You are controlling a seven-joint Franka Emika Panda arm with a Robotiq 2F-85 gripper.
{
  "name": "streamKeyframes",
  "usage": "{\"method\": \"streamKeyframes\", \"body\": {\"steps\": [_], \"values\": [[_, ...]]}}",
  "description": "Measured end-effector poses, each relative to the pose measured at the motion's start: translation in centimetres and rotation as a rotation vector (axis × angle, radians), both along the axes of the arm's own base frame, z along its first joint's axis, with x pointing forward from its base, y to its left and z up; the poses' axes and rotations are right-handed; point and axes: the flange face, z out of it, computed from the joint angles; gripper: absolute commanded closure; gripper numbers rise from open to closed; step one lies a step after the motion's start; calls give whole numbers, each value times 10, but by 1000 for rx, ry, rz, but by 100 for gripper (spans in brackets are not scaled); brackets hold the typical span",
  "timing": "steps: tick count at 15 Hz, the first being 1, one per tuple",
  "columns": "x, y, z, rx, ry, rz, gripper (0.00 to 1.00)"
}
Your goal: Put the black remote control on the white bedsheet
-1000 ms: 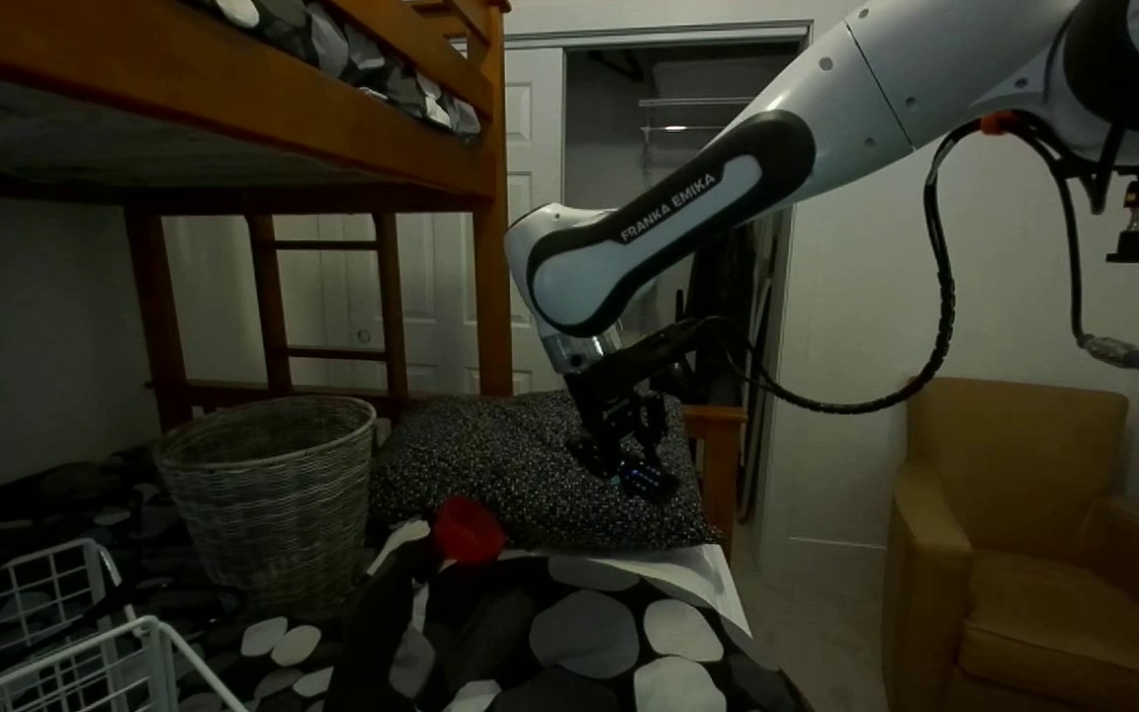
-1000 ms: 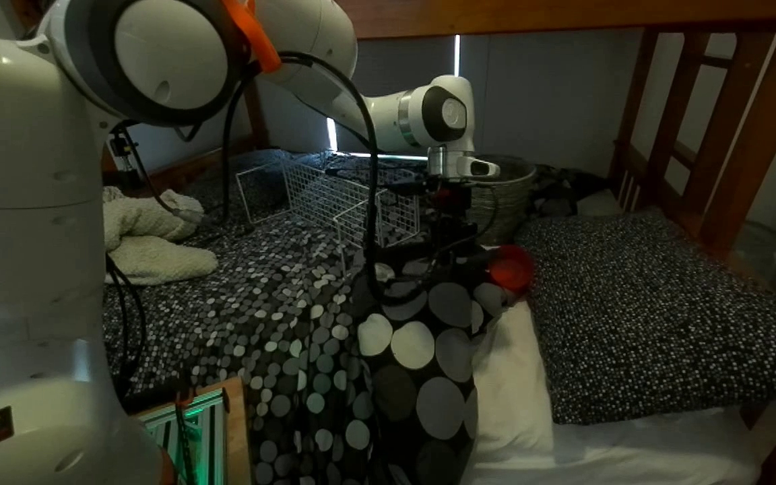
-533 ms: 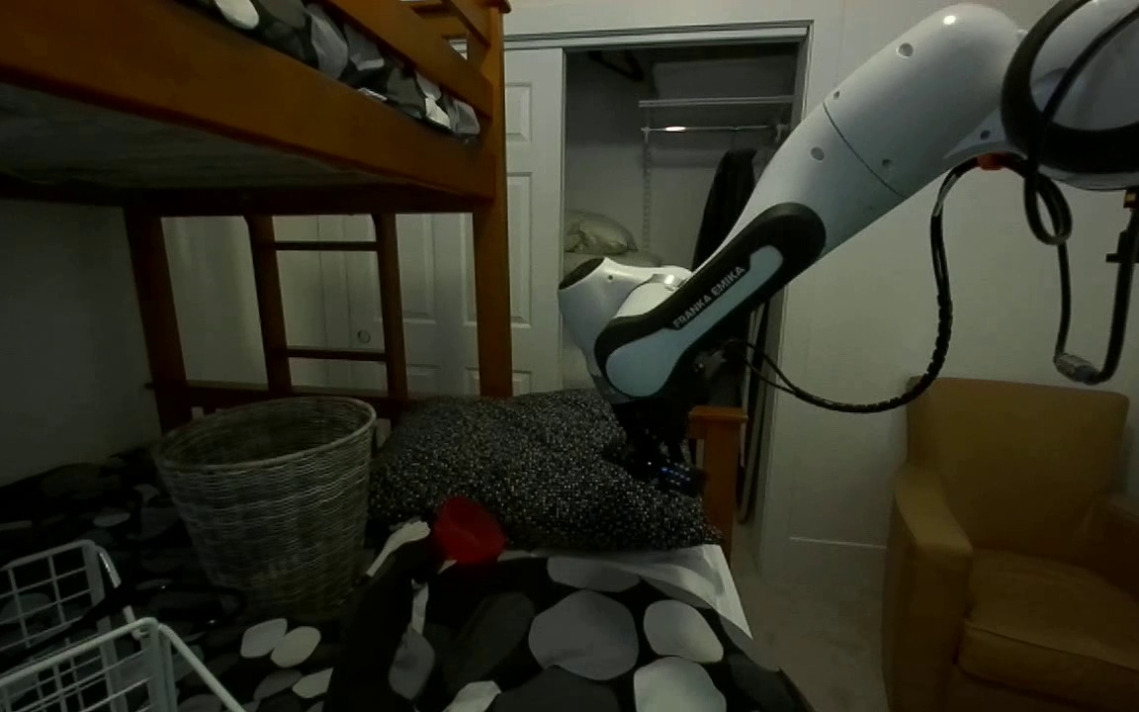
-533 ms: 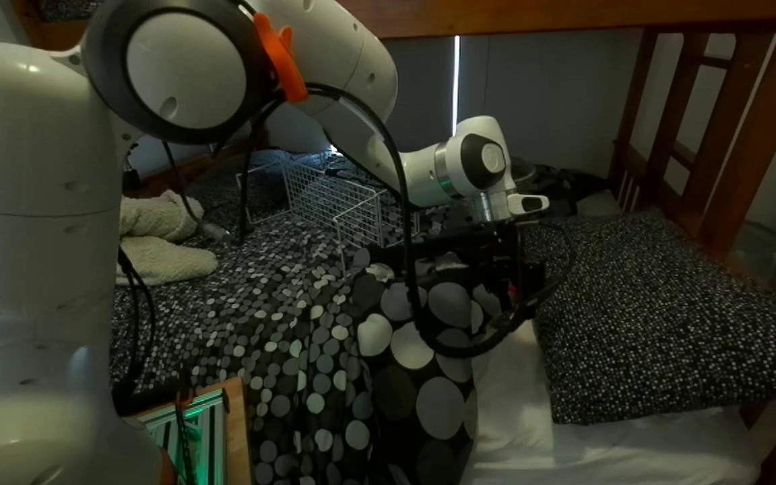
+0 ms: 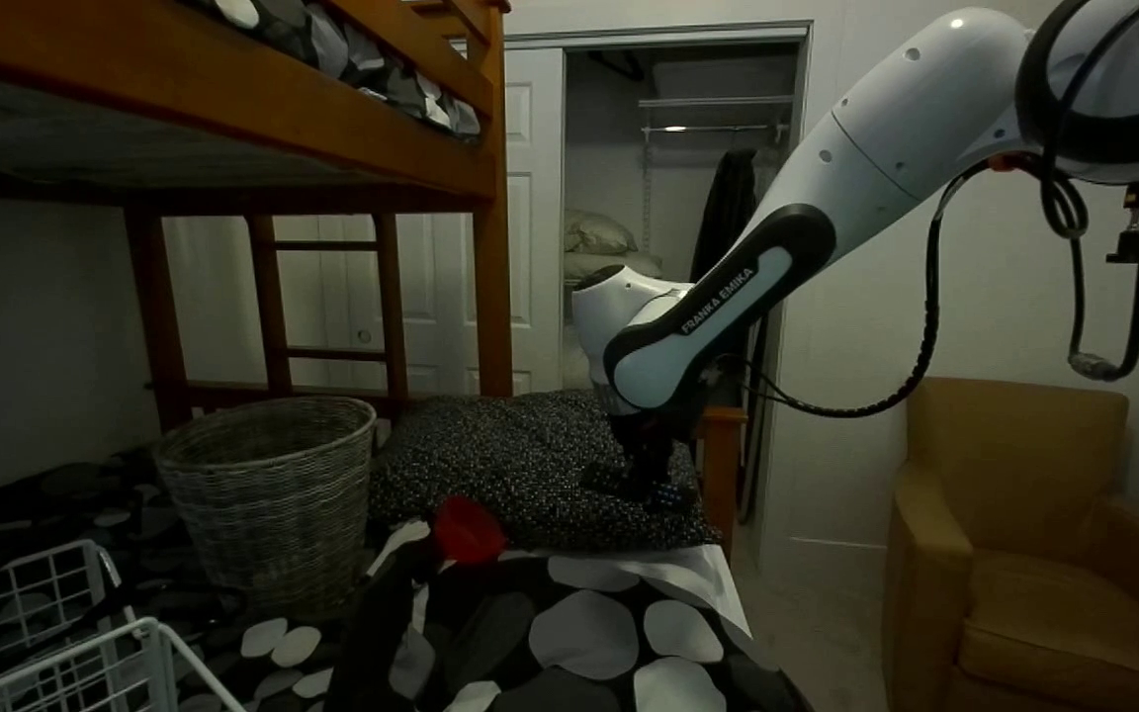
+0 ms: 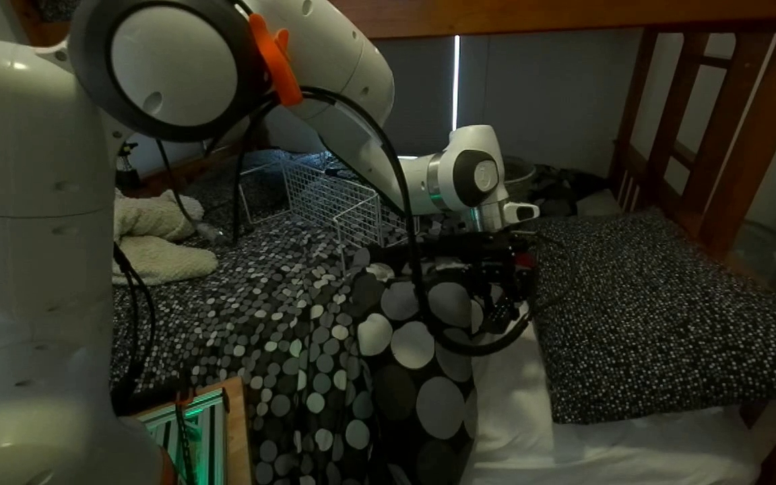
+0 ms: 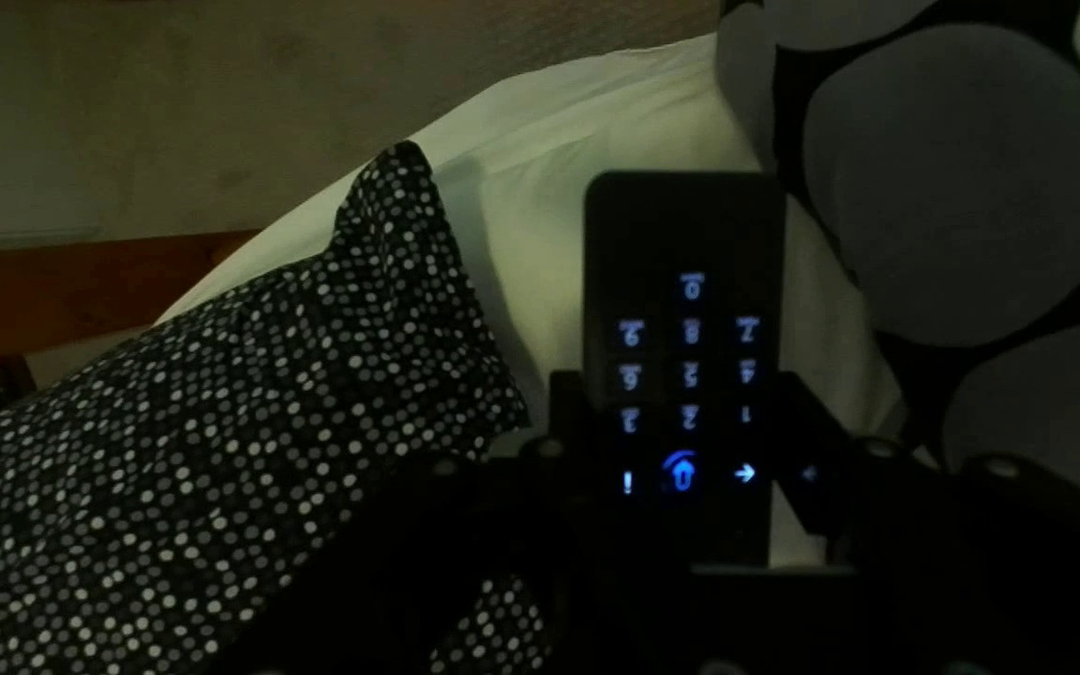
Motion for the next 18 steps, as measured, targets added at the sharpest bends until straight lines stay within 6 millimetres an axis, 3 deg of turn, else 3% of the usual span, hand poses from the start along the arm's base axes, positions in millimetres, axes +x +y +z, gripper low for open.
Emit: {"method": "streamKeyframes", "body": {"steps": [1, 2, 6, 11, 14, 18], "values": [[0, 0, 1, 0, 1, 4, 50], [0, -1, 1, 0, 2, 7, 75], [0, 2, 0, -20, 0, 38, 75], [-6, 16, -16, -78, -36, 249, 75], [-15, 16, -46, -108, -12, 328, 75], [-17, 6, -102, -136, 24, 242, 75]]}}
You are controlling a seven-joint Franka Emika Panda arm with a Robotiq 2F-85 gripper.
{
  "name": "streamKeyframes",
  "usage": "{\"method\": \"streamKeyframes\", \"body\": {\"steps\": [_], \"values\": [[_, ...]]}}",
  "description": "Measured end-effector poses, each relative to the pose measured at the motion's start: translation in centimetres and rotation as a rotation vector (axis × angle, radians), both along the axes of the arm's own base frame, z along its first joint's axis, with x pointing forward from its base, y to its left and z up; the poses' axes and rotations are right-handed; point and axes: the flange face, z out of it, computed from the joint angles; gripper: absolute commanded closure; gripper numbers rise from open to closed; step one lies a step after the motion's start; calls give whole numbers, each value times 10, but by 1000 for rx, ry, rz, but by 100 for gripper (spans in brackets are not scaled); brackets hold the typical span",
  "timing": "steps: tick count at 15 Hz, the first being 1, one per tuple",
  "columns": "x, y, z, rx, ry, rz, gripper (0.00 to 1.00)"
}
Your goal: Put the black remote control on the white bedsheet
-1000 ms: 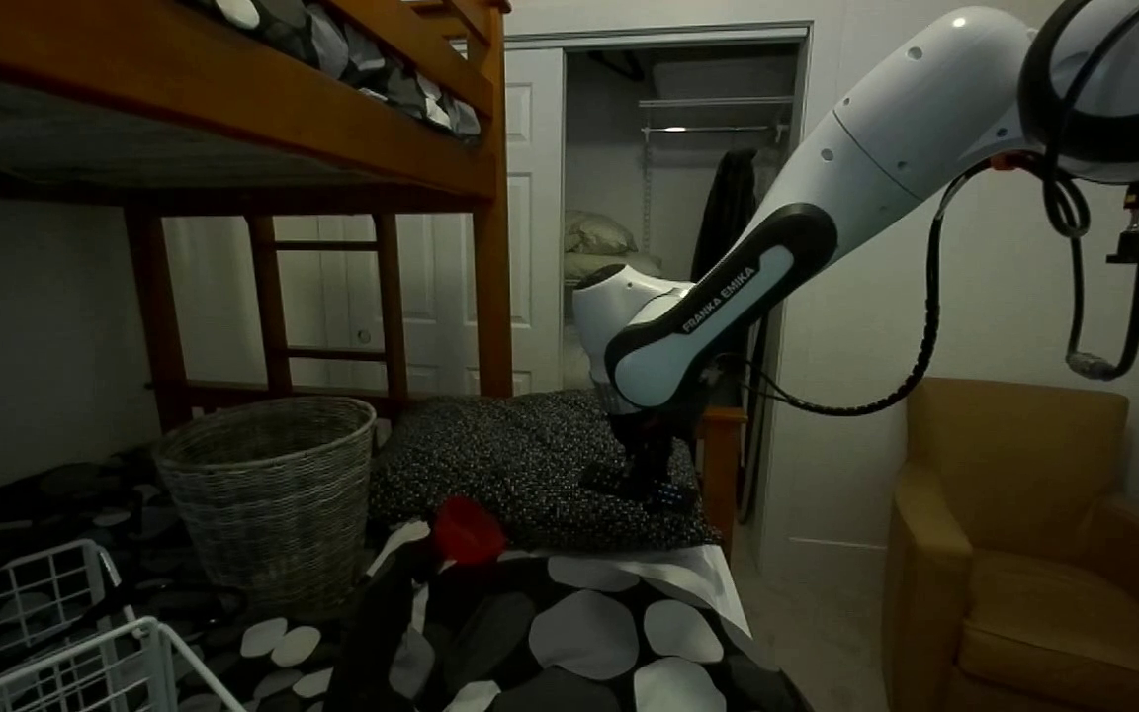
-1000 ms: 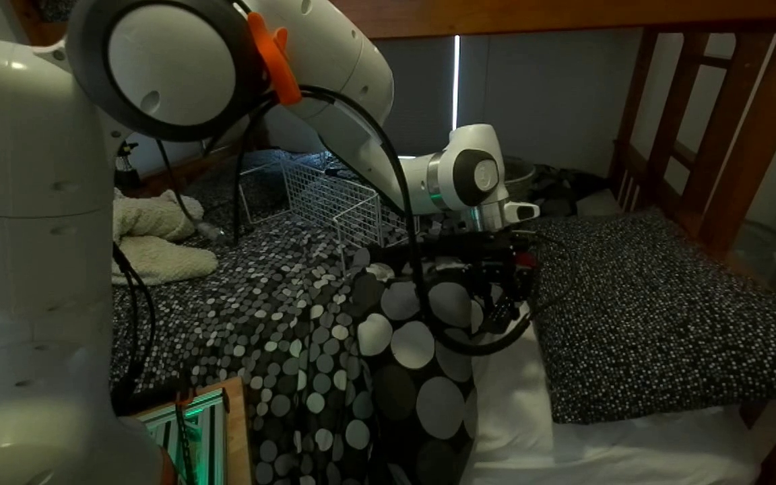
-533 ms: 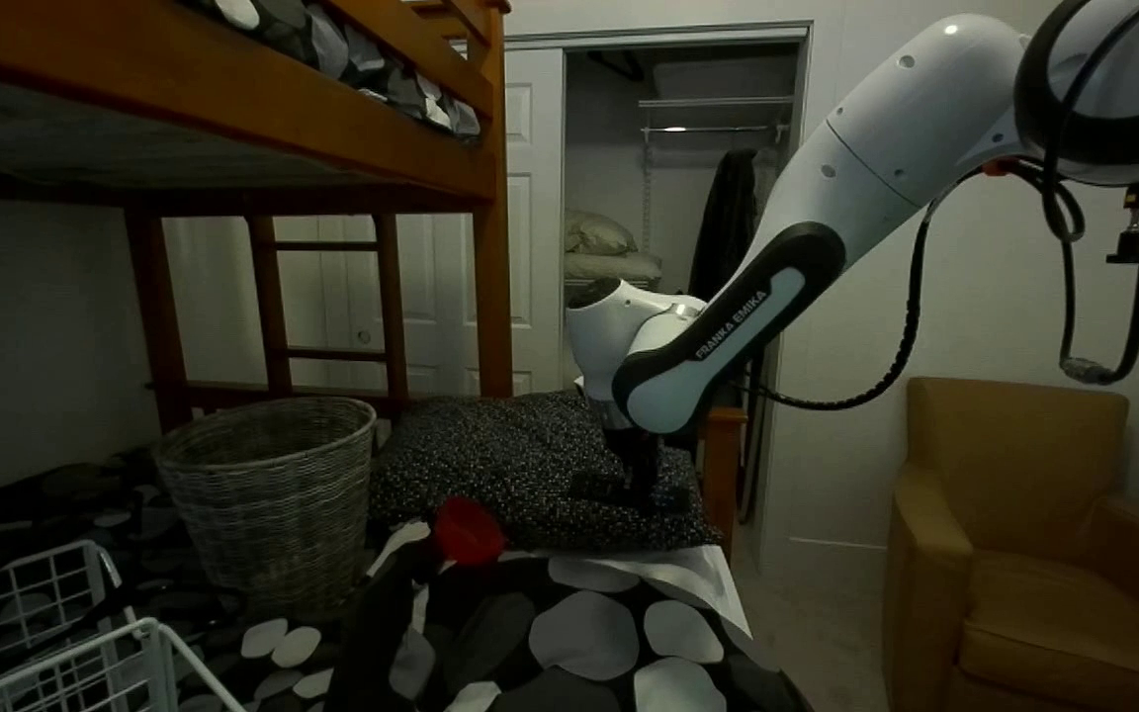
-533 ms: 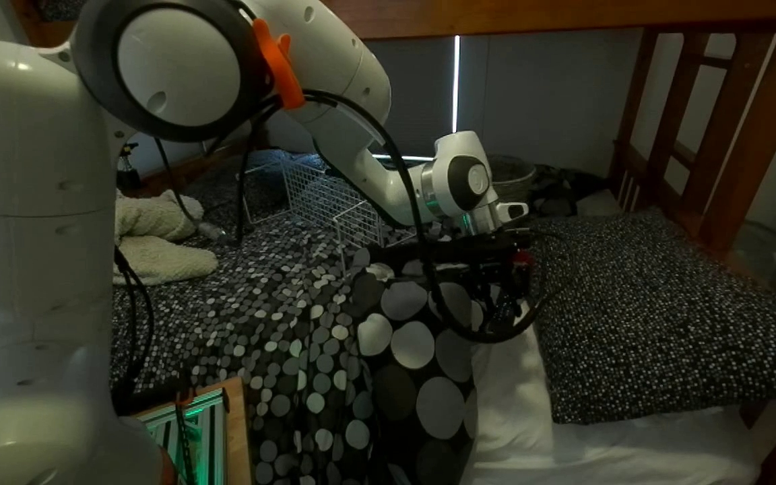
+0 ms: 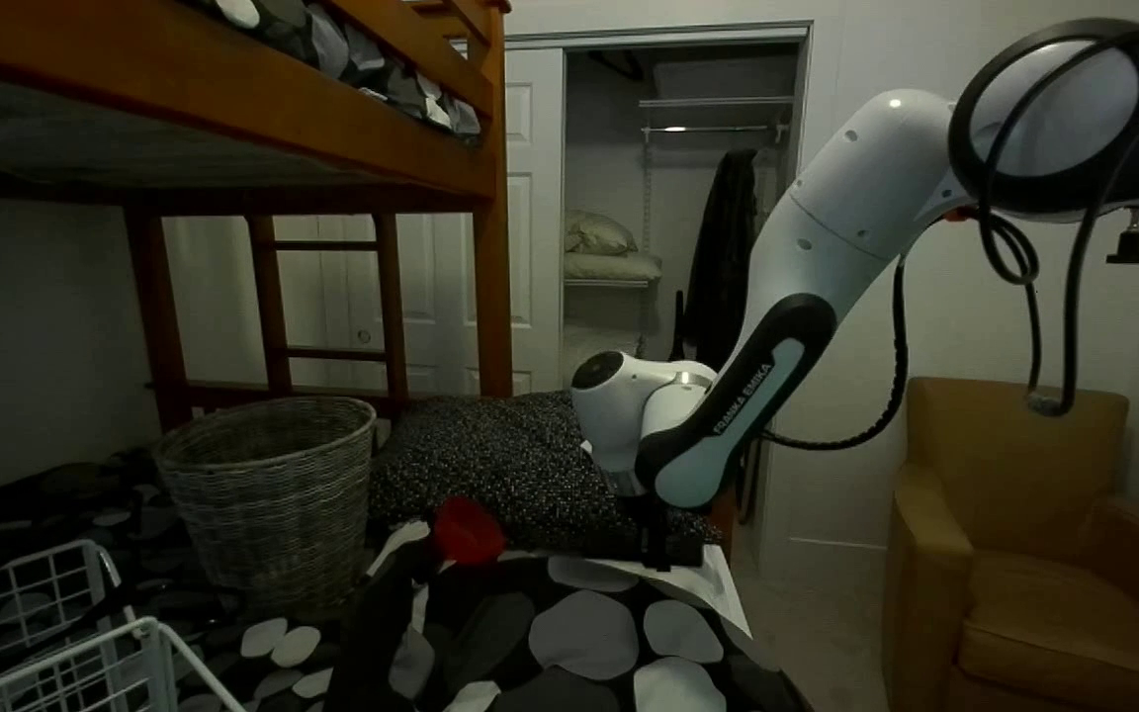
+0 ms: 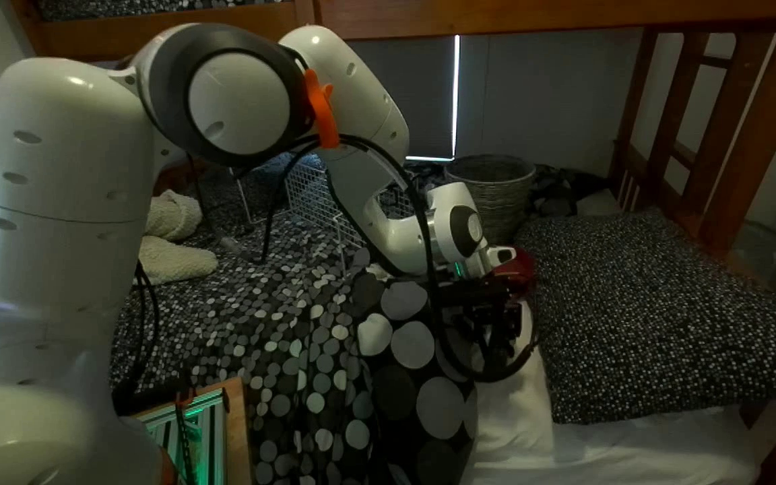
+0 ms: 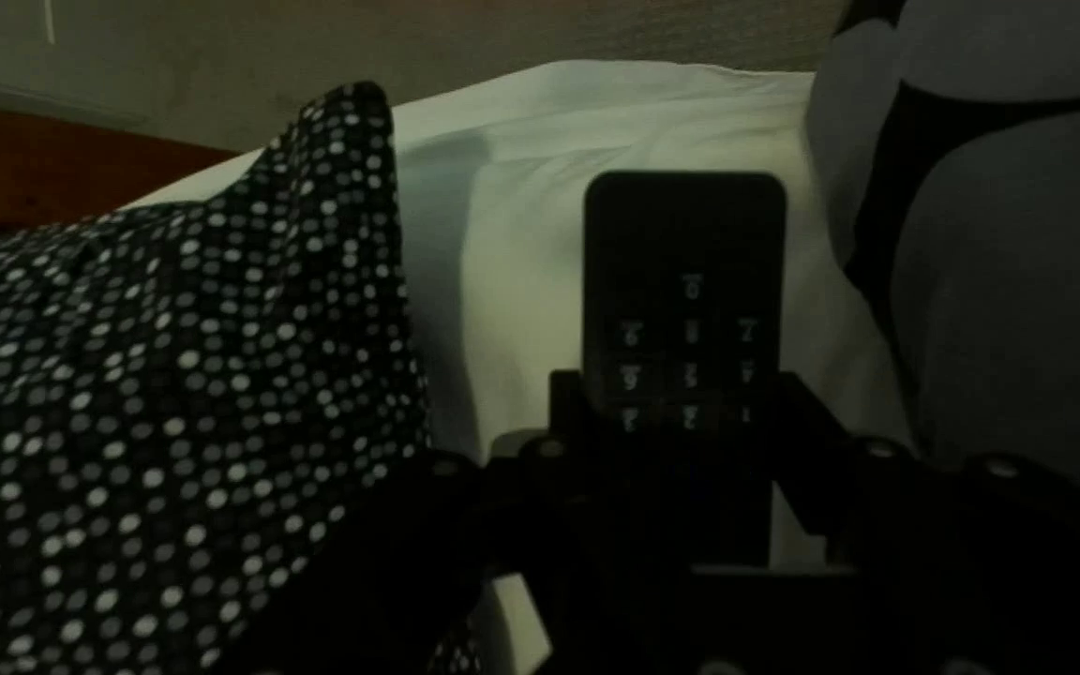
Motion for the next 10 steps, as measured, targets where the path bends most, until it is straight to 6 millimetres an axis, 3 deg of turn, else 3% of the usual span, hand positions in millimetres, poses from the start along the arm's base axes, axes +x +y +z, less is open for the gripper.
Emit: {"method": "streamKeyframes", "body": {"steps": [5, 6, 7, 10], "values": [[31, 19, -38, -6, -94, -72, 75], [40, 25, -41, -10, -112, -66, 25], [47, 31, -45, -12, -122, -58, 25], [61, 39, -57, -61, -100, -35, 4]]}}
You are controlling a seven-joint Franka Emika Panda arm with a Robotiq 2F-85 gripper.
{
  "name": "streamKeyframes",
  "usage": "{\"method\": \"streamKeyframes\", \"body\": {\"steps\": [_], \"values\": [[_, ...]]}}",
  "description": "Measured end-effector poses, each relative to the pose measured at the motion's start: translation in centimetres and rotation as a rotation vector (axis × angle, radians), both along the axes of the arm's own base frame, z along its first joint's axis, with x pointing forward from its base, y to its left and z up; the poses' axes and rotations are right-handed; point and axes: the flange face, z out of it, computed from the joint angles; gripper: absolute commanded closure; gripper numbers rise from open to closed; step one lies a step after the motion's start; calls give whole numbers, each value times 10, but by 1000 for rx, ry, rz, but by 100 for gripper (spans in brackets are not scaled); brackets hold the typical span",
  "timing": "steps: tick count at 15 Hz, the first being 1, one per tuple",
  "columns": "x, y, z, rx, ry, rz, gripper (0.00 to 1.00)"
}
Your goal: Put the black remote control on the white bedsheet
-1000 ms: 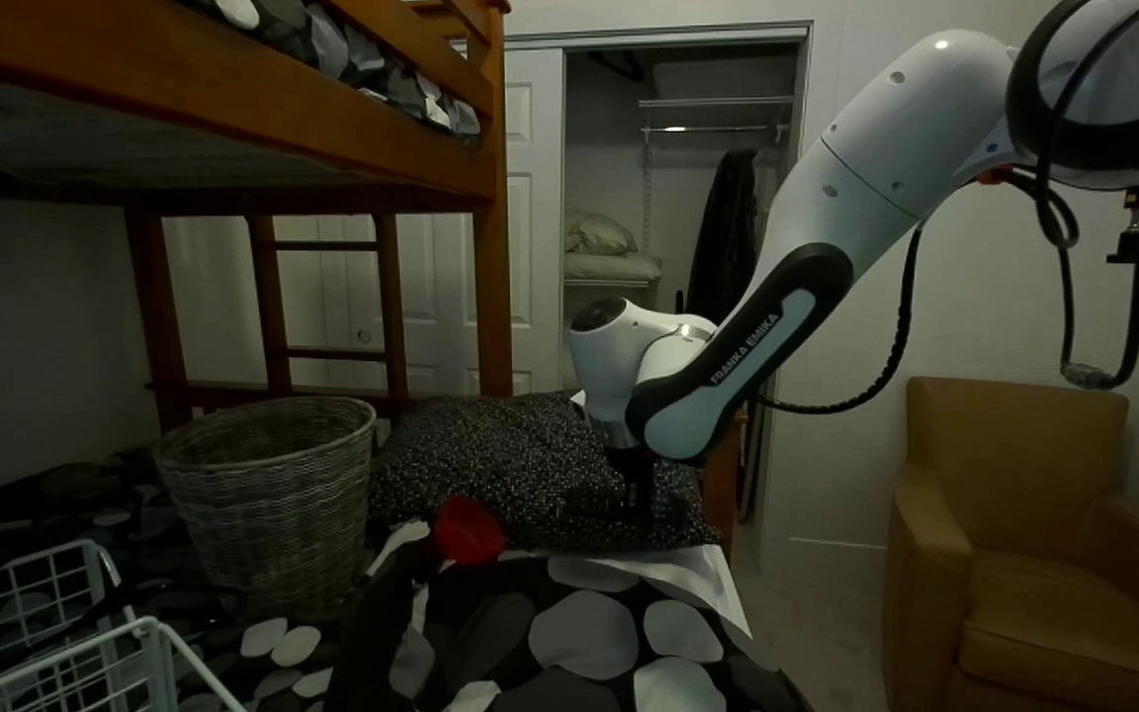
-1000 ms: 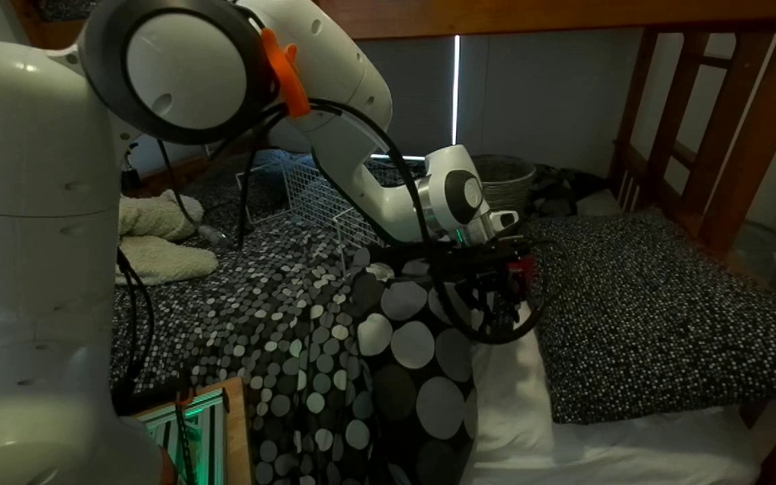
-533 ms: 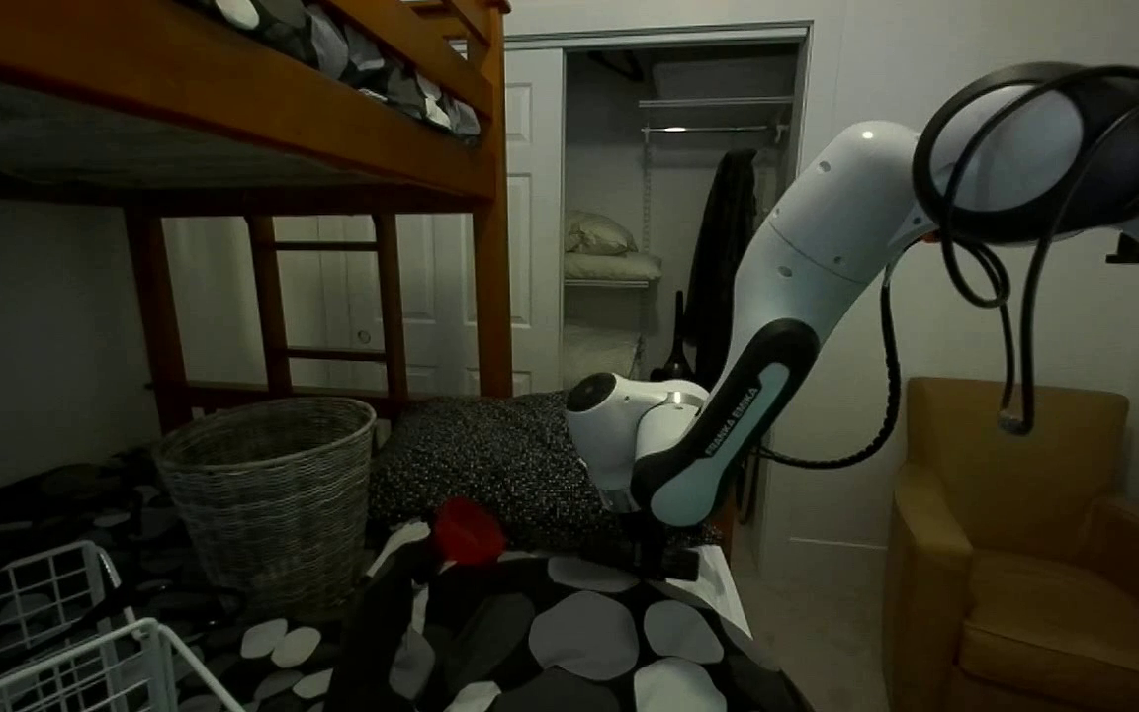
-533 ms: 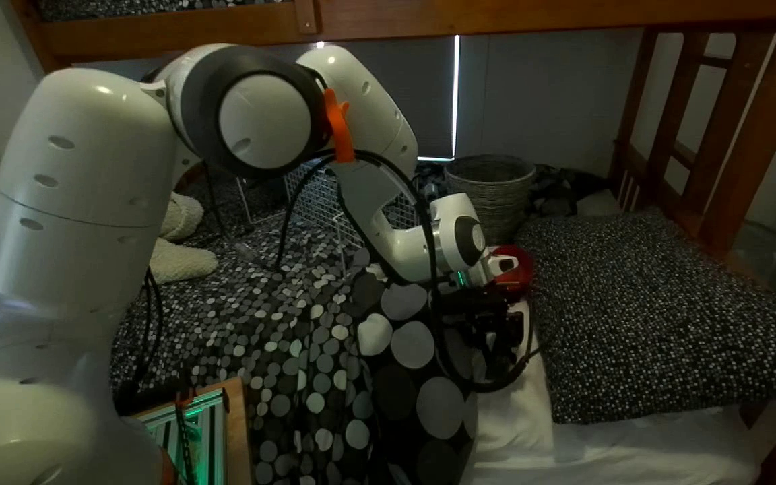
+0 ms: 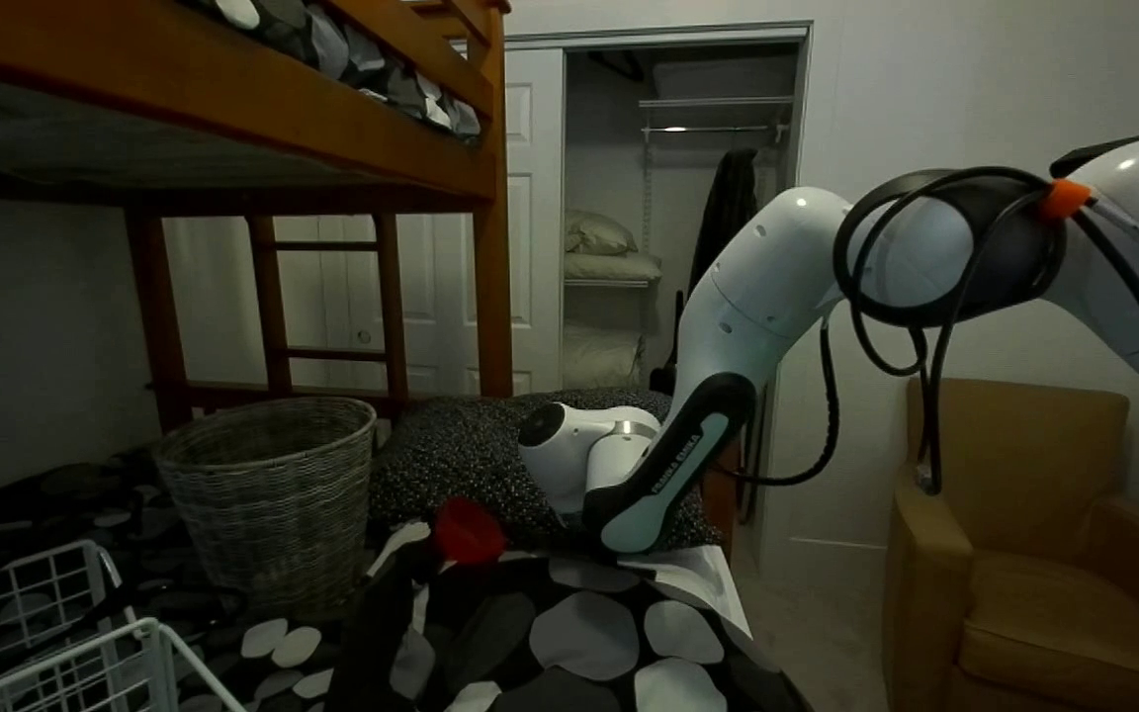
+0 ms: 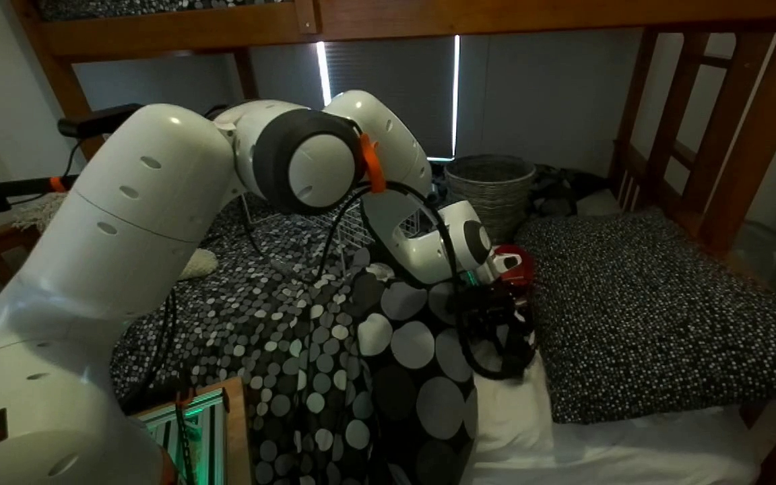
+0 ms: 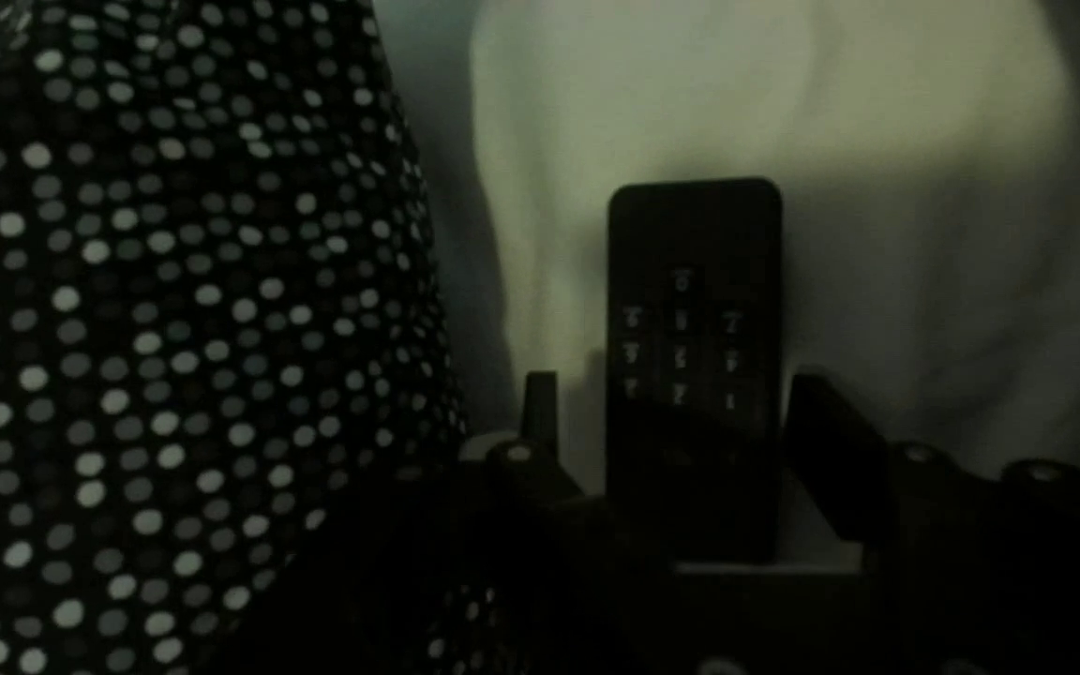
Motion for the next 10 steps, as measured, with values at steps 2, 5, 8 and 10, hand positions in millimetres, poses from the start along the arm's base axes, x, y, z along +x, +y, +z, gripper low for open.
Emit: {"method": "streamKeyframes", "body": {"steps": [2, 5, 8, 10], "values": [[5, -1, 1, -39, 26, 10, 0], [14, 3, 35, -8, -13, 52, 0], [11, 14, 109, 114, -149, 133, 0], [1, 11, 156, 198, -248, 174, 0]]}}
